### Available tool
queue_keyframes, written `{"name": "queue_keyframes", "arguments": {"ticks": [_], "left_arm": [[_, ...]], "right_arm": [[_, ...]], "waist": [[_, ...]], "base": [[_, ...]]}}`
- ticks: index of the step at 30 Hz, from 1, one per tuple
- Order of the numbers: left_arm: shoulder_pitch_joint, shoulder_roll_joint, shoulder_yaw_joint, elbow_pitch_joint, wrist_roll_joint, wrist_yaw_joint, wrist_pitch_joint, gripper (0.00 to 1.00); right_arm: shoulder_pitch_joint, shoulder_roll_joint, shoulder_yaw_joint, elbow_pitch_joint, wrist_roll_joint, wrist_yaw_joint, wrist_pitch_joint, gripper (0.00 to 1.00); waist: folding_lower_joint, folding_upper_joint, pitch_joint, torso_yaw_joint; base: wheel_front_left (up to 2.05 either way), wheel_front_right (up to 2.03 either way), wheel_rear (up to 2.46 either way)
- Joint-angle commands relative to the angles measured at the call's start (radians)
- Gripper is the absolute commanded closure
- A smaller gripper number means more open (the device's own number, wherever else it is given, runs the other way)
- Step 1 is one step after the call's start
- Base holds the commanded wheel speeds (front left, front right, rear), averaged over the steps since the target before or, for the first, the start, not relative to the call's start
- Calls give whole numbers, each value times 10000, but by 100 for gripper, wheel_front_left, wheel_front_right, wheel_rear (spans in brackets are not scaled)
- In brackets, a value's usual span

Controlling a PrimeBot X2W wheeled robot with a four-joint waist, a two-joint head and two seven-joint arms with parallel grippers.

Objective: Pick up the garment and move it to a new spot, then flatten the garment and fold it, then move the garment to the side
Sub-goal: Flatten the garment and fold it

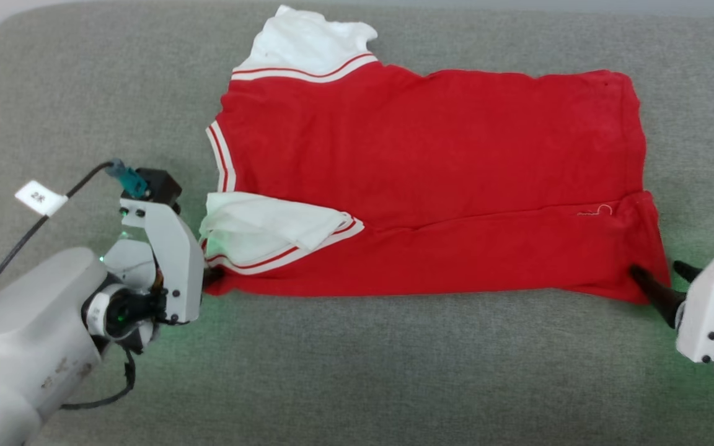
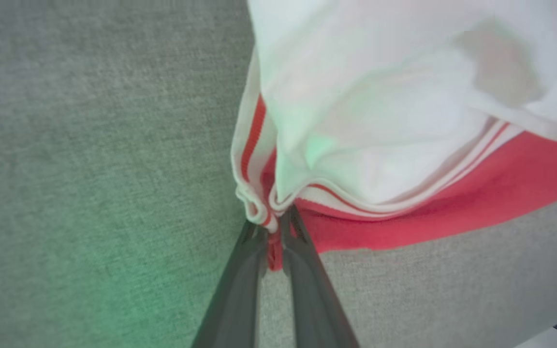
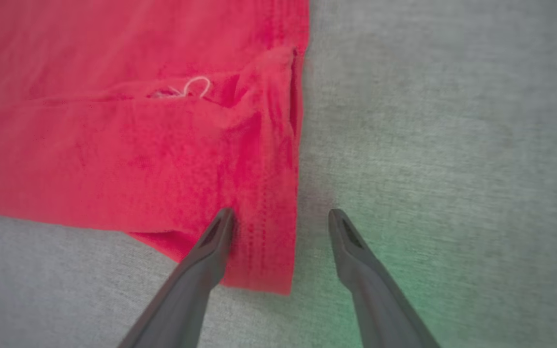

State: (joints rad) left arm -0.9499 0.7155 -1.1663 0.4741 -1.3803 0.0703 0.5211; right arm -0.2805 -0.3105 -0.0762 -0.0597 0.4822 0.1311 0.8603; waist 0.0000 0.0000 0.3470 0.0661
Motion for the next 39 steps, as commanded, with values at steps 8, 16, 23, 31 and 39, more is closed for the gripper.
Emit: {"name": "queue_keyframes", "arguments": {"ticks": [8, 16, 23, 31, 39], "left_arm": [[170, -541, -72, 334, -60, -85, -115, 100], [146, -269, 123, 236, -289, -40, -26, 100], [96, 232, 270, -322, -406, 212, 205, 100], [225, 917, 216, -1578, -398, 887, 577, 100], [575, 1694, 161, -2988, -474, 1684, 819, 100]], "right_arm": [[-827, -166, 923, 1624, 193, -5, 410, 100], [-1116, -682, 1007, 1955, 447, -14, 193, 100], [-1027, -927, 932, 1553, 918, -12, 305, 100], [-423, -1352, 767, 714, 1505, -11, 663, 100], [386, -1471, 422, -132, 1536, -11, 1187, 100]], "waist": [[0, 0, 199, 183], [0, 0, 141, 188], [0, 0, -22, 201], [0, 0, -204, 266], [0, 0, -337, 277]], "base": [[0, 0, 0], [0, 0, 0], [0, 0, 0], [0, 0, 0], [0, 0, 0]]}}
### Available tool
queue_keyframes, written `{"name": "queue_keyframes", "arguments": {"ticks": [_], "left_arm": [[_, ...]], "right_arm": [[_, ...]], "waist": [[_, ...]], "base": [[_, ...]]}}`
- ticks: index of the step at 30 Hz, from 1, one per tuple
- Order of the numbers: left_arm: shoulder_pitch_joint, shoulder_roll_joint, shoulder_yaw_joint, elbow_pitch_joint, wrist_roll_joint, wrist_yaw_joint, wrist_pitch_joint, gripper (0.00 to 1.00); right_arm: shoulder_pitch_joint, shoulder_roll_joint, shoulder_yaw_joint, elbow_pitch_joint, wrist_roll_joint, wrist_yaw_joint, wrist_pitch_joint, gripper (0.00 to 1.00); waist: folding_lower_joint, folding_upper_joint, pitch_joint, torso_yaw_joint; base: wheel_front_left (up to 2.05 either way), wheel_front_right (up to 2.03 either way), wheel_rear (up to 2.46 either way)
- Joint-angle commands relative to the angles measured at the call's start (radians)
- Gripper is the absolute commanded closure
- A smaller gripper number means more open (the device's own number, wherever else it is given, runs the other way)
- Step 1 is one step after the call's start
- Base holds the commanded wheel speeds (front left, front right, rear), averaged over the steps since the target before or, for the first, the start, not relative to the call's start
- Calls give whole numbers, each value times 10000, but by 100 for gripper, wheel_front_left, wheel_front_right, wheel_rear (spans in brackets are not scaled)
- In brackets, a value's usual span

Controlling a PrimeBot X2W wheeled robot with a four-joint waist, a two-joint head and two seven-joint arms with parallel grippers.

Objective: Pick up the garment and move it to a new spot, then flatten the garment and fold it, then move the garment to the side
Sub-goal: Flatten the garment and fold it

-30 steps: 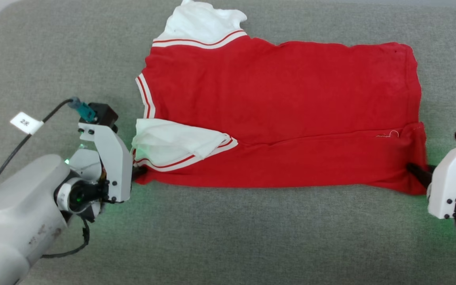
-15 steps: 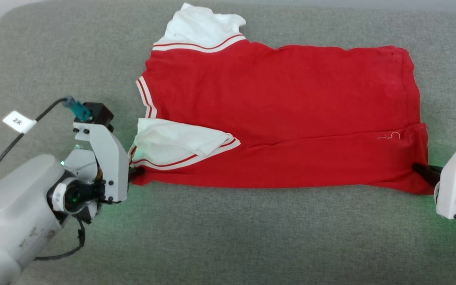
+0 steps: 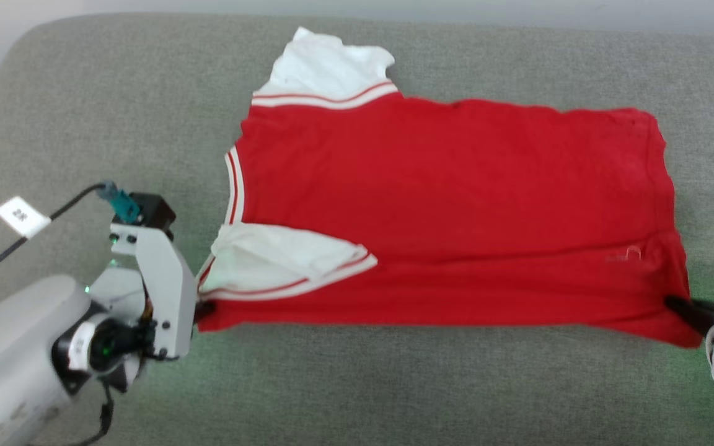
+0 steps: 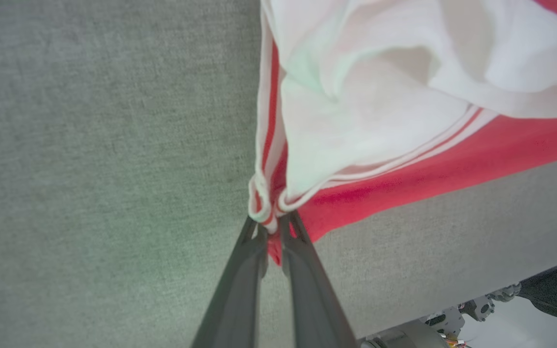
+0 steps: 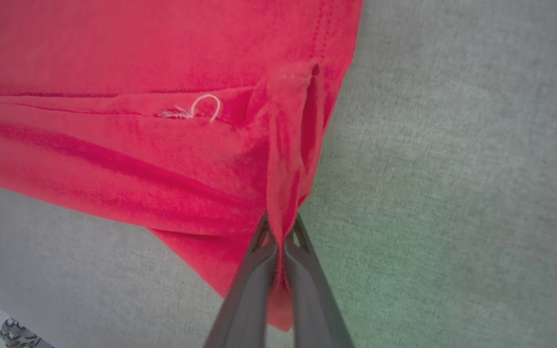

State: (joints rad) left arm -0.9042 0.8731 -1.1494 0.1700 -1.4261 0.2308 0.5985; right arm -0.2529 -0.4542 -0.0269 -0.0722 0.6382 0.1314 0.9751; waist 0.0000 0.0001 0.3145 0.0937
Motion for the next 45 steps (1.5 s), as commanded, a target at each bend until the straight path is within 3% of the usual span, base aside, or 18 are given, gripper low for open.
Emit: {"name": "queue_keyframes", "arguments": {"ticks": [1, 11, 20, 21, 22, 23, 24, 26, 27, 28, 29, 30, 32, 39, 45], "left_arm": [[175, 238, -24, -159, -31, 207, 80, 100], [869, 1023, -365, -1909, -10, 1256, 359, 100], [1355, 903, -527, -1834, -114, 1299, 163, 98], [1336, 912, -530, -1807, -63, 1277, 139, 89], [1295, 923, -518, -1791, -33, 1269, 137, 61], [1250, 935, -485, -1804, -24, 1261, 124, 57], [1200, 970, -435, -1824, -25, 1265, 94, 58], [1073, 1050, -400, -1874, 62, 1316, 124, 49], [1051, 1094, -373, -1915, 29, 1331, 169, 51], [1005, 1165, -356, -1961, 47, 1374, 188, 50], [933, 1240, -338, -2019, 102, 1412, 226, 31], [863, 1292, -303, -2083, 126, 1428, 242, 14], [740, 1389, -256, -2191, 194, 1484, 307, 0], [-97, 1545, 45, -2370, 665, 1374, 303, 0], [-1021, 1229, 413, -1688, 1524, 857, -429, 0]], "right_arm": [[246, -44, -160, -131, -22, -15, 127, 100], [1521, 386, -1081, -1166, -128, -15, 956, 100], [1923, 818, -845, -1245, -426, -15, 849, 100], [1933, 847, -785, -1249, -417, -15, 835, 97], [1944, 871, -749, -1264, -378, -15, 811, 91], [1943, 883, -704, -1298, -334, -15, 786, 74], [1951, 895, -667, -1307, -315, -15, 755, 62], [1990, 895, -618, -1335, -304, -13, 730, 39], [2024, 901, -599, -1360, -305, -13, 731, 21], [2051, 910, -593, -1384, -323, -13, 708, 12], [2049, 927, -613, -1405, -359, -13, 688, 0], [2045, 944, -635, -1435, -405, -13, 650, 0], [2074, 987, -729, -1522, -483, -13, 584, 0], [2100, 1153, -814, -2099, -793, -13, 6, 0], [1556, 1463, -775, -2704, -1042, -12, -2148, 0]], "waist": [[0, -1, -26, 1], [0, -1, -45, 6], [0, -1, -146, -152], [0, -1, -179, -173], [0, -1, -209, -186], [0, -1, -250, -202], [0, -1, -284, -227], [0, -1, -350, -254], [0, -1, -384, -271], [0, -1, -429, -293], [0, -1, -462, -317], [0, -1, -497, -342], [0, -1, -557, -384], [0, -1, -701, -588], [0, -1, -558, -889]], "base": [[0, 0, 0], [0, 0, 0], [0, 0, 0], [0, 0, 0], [0, 0, 0], [0, 0, 0], [0, 0, 0], [0, 0, 0], [0, 0, 0], [0, 0, 0], [0, 0, 0], [0, 0, 0], [0, 0, 0], [0, 0, 0], [0, 0, 0]]}}
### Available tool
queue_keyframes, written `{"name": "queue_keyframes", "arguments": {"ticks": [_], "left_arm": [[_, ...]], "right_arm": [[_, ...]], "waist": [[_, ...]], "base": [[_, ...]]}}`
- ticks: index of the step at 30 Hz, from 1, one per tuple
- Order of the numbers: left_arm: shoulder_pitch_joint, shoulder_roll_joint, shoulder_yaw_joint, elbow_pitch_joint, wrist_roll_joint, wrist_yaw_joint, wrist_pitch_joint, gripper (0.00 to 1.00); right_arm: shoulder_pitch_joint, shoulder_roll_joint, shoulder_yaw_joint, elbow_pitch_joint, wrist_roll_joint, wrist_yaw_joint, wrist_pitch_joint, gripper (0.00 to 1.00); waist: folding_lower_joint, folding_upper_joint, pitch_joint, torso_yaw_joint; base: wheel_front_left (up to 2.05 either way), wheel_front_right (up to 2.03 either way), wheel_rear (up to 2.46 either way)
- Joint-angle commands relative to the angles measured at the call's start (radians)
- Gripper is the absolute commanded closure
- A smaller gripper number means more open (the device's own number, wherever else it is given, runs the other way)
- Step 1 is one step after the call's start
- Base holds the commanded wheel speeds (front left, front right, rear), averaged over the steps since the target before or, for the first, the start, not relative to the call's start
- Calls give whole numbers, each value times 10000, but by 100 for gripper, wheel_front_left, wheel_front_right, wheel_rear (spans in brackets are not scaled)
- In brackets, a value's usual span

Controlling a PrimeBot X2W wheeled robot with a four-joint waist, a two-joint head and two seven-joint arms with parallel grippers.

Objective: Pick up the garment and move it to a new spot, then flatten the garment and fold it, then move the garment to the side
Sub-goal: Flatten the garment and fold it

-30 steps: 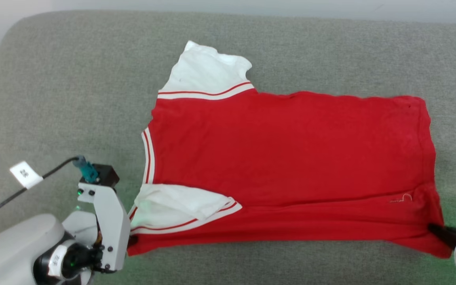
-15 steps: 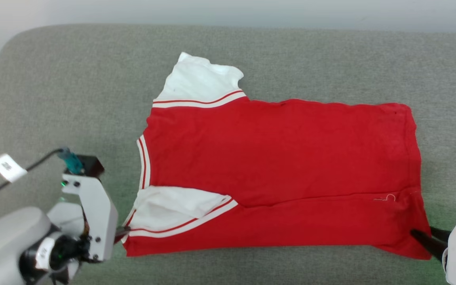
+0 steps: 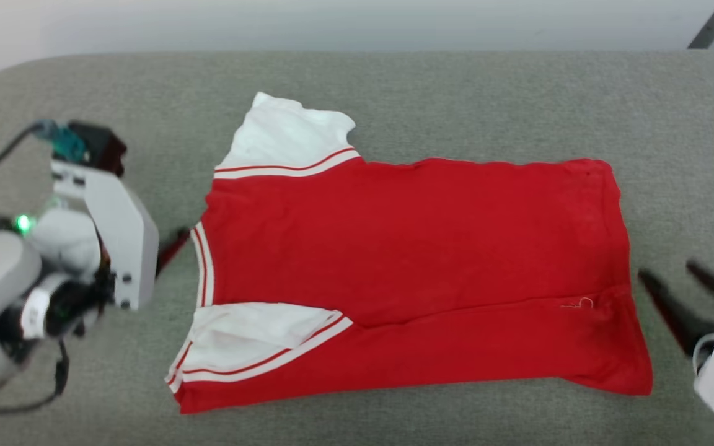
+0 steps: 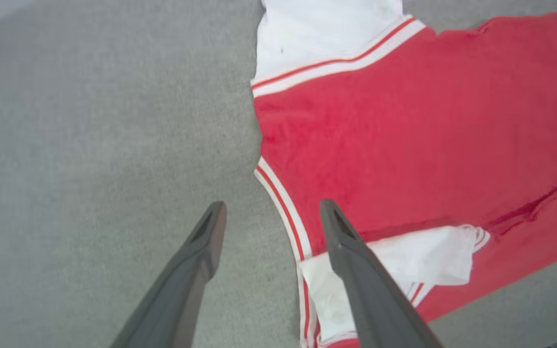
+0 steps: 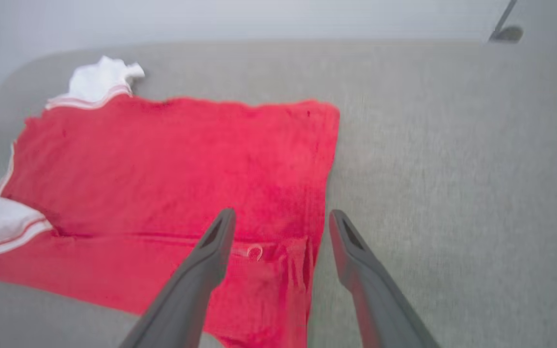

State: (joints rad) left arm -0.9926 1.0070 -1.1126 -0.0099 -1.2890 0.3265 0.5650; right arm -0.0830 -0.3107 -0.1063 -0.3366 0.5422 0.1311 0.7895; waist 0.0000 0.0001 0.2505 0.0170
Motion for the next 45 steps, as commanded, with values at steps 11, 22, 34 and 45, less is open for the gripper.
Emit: {"name": "queue_keyframes", "arguments": {"ticks": [11, 22, 34, 45], "left_arm": [[-1599, -1202, 467, 2296, 1316, -1404, -1650, 0], [-3057, -1913, 514, 4472, 1946, -2489, -1886, 0], [-4120, -2376, 287, 6527, 1825, -3360, -567, 0], [-4756, -2731, 80, 8154, 1650, -3696, 785, 0]], "right_arm": [[-1135, -132, 816, 113, -1435, -8, -5939, 0], [-1370, 248, 1290, 871, -1809, -8, -7828, 0], [-1599, 304, 1689, 1418, -1379, -8, -7910, 0], [-1937, 218, 1997, 1676, -993, -8, -7707, 0]], "waist": [[0, -1, 771, -889], [0, -1, 1952, -1695], [0, -1, 2757, -2120], [0, -1, 3161, -2312]], "base": [[0, 0, 0], [0, 0, 0], [0, 0, 0], [0, 0, 0]]}}
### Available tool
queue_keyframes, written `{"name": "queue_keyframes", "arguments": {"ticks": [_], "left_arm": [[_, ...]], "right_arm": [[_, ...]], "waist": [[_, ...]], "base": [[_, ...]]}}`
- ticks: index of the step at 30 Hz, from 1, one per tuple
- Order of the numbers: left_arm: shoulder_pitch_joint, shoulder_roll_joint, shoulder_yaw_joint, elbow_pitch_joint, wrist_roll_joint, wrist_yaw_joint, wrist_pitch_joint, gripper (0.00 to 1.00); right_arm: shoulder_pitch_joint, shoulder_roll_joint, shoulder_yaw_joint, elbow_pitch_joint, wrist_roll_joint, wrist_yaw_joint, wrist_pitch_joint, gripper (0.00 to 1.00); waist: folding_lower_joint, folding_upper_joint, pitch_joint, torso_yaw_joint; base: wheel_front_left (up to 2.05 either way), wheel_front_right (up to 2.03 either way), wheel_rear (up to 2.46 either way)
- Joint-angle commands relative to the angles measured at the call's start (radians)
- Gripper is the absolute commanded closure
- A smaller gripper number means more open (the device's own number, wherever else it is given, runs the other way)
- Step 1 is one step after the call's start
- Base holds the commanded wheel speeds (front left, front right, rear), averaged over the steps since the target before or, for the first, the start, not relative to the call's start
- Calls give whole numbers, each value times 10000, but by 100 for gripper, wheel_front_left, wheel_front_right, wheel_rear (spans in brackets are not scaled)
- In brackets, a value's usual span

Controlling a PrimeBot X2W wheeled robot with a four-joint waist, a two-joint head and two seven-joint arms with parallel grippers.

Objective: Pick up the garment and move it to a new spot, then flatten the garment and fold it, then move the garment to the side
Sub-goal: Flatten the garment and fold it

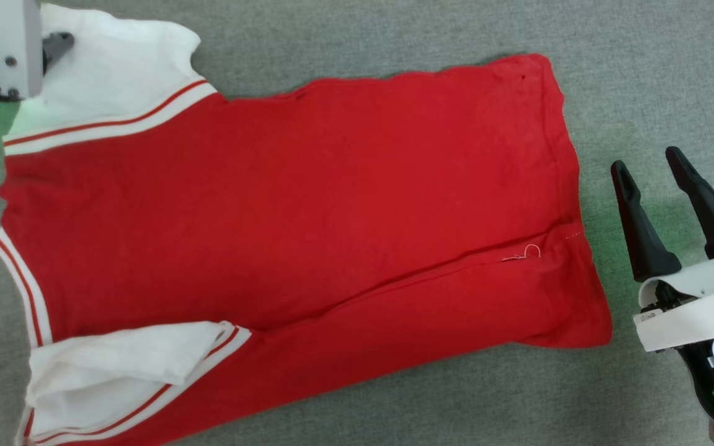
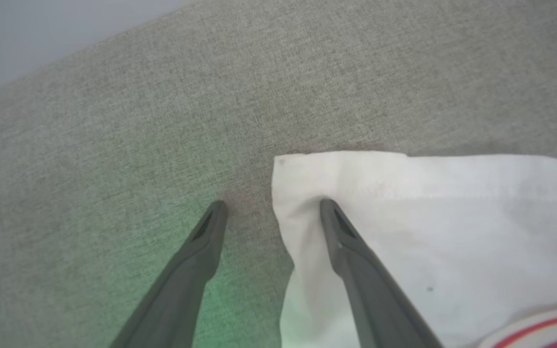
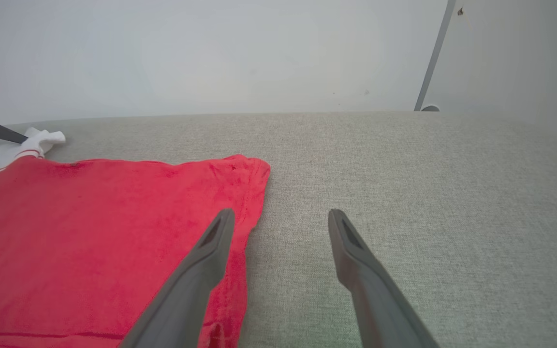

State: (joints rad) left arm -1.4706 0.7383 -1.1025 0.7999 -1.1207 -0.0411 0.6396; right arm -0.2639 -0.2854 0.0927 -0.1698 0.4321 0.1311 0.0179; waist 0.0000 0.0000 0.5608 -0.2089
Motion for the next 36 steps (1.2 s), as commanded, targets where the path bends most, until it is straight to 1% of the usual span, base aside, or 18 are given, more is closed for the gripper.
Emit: {"name": "queue_keyframes", "arguments": {"ticks": [1, 4, 5, 8, 9, 11, 13, 16, 19, 22, 24, 26, 28, 33, 36], "left_arm": [[7, -127, 22, 176, -157, -25, 154, 0], [-74, -323, -1, 485, -283, -71, 492, 0], [-142, -491, 16, 672, -398, -45, 770, 0], [-193, -739, -37, 916, -515, -10, 1219, 0], [-173, -828, -66, 990, -546, -22, 1398, 22], [-145, -973, -91, 1119, -650, 19, 1667, 100], [-190, -983, -166, 1183, -580, -51, 1748, 100], [-327, -1003, -83, 1228, -564, -157, 1502, 100], [-376, -1178, -57, 1298, -596, -221, 1381, 100], [-443, -1355, -30, 1351, -615, -271, 1261, 100], [-500, -1467, -7, 1398, -638, -332, 1193, 100], [-561, -1550, 4, 1460, -632, -364, 1119, 100], [-643, -1633, 3, 1517, -608, -423, 1053, 100], [-786, -1854, 59, 1704, -669, -526, 876, 100], [-840, -1966, 64, 1833, -667, -593, 772, 100]], "right_arm": [[-157, -42, 23, 40, 159, -8, 63, 0], [-207, -95, 93, 77, 244, -8, 179, 0], [-249, -117, 113, 90, 322, -8, 275, 0], [-317, -138, 123, 103, 438, -8, 476, 0], [-338, -148, 150, 112, 445, -8, 578, 0], [-419, -196, 241, 65, 538, -8, 780, 0], [-583, -232, 281, 19, 631, -8, 1081, 0], [-1035, -192, 302, -118, 891, -8, 1682, 0], [-1694, -256, 383, -119, 959, -8, 2593, 0], [-2520, -276, 529, 115, 1024, -8, 3752, 0], [-3133, -386, 599, 448, 908, -8, 4625, 0], [-3745, -344, 765, 857, 1045, -8, 5446, 0], [-4366, -497, 920, 1321, 1048, -8, 6129, 0], [-5620, -447, 1209, 2660, 1480, -8, 7435, 0], [-6121, -267, 1410, 3463, 1826, -8, 8097, 0]], "waist": [[0, 0, 91, -73], [0, 0, 182, -143], [0, 0, 222, -172], [0, 0, 280, -230], [0, 0, 289, -249], [0, 0, 318, -292], [0, 0, 356, -333], [0, 0, 409, -364], [0, 0, 450, -328], [0, 0, 493, -225], [0, 0, 526, -136], [0, 0, 555, -43], [0, 0, 586, 68], [0, 0, 653, 320], [0, 0, 681, 418]], "base": [[0, 0, 0], [0, 0, 0], [0, 0, 0], [0, 0, 0], [0, 0, 0], [0, 0, 0], [0, 0, 0], [0, 0, 0], [0, 0, 0], [0, 0, 0], [0, 0, 0], [0, 0, 0], [0, 0, 0], [0, 0, 0], [0, 0, 0]]}}
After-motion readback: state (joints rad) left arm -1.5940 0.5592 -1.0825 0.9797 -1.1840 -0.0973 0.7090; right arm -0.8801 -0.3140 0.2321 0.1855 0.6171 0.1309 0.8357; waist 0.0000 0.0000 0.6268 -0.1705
